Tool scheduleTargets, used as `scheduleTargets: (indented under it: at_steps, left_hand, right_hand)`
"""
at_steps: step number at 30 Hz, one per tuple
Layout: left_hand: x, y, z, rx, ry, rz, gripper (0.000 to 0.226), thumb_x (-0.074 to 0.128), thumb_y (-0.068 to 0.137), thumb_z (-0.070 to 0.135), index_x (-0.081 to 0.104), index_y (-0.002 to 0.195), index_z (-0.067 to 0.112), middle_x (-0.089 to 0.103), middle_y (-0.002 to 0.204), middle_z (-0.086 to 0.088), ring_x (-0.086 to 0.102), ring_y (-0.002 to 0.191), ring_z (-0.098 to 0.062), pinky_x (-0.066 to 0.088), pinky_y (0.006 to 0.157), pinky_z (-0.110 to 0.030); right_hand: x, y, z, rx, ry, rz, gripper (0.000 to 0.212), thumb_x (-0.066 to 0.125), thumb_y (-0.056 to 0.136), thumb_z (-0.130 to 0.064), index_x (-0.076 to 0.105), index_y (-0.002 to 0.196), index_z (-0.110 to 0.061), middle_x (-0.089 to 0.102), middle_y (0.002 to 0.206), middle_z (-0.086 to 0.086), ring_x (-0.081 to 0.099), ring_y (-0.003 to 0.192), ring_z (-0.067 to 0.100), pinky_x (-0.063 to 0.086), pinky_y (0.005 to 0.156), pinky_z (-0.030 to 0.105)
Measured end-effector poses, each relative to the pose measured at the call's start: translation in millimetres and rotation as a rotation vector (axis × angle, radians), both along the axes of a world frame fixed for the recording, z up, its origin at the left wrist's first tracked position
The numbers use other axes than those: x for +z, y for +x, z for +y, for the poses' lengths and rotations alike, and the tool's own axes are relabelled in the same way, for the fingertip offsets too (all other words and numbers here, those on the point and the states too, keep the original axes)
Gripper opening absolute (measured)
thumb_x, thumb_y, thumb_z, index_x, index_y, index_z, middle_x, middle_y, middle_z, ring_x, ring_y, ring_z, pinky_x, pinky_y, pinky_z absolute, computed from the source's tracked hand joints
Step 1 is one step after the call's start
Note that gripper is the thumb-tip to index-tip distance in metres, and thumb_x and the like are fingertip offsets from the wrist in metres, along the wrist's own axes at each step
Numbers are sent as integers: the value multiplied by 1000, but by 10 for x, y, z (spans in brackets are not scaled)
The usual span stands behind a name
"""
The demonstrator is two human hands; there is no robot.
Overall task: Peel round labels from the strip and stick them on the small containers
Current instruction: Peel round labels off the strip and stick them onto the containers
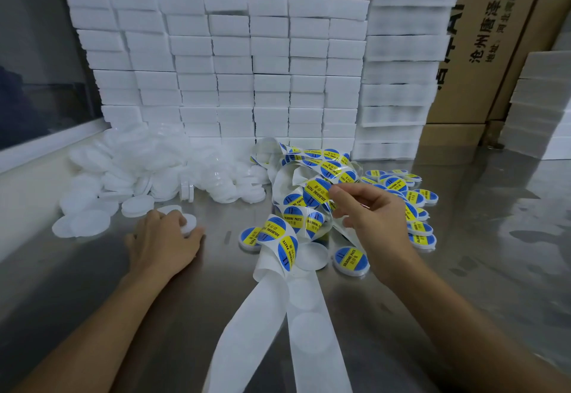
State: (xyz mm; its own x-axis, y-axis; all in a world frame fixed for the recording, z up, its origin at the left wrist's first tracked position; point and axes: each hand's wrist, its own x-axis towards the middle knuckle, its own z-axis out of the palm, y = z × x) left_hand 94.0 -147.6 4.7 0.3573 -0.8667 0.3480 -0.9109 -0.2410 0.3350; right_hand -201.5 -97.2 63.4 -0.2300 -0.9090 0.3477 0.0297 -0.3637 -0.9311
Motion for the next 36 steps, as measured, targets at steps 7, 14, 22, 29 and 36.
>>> scheduleTargets:
  at_steps: [7, 14, 22, 29, 36]
  left_hand:
    - [14, 17, 17, 38, -32, 74, 31, 60, 83, 52, 52, 89, 23, 61, 92, -2, 56, 97, -30, 40, 86, -40]
    - [47, -34, 79, 50, -73, 65, 35, 63, 82, 45, 54, 105, 19, 61, 96, -6, 55, 103, -32, 38, 85, -41]
    - [259, -497, 313, -353, -637, -42, 35, 77, 74, 33, 60, 93, 10, 65, 90, -5, 59, 83, -32, 40, 74, -39]
    - [378, -878, 570, -631, -852, -202, 36, 73, 79, 37, 65, 93, 5, 68, 110, -9, 64, 93, -31, 48, 78, -42]
    - [382, -1006, 648, -728, -840, -206, 39, 71, 82, 35, 68, 96, -1, 67, 114, -17, 66, 99, -32, 56, 79, -42]
  right_hand:
    - [-78, 13, -38, -52, -124, 203, 24, 78, 80, -7, 73, 97, -23, 73, 77, -5, 67, 71, 4, 52, 66, 12]
    - [-130, 5, -44, -147, -176, 477, 16, 75, 84, -11, 75, 97, -20, 73, 87, -9, 65, 75, 6, 51, 63, 16]
    - [-127, 52, -2, -119, -222, 449, 8, 73, 85, -11, 70, 86, -18, 68, 87, -11, 64, 72, 3, 46, 58, 14]
    - [-138, 202, 62, 57, -170, 387, 11, 76, 82, -24, 74, 93, -26, 59, 114, -7, 68, 81, 5, 49, 62, 18]
    - [-142, 279, 81, 152, -107, 249, 8, 77, 80, -16, 72, 76, -20, 61, 109, -3, 65, 72, -1, 48, 61, 15]
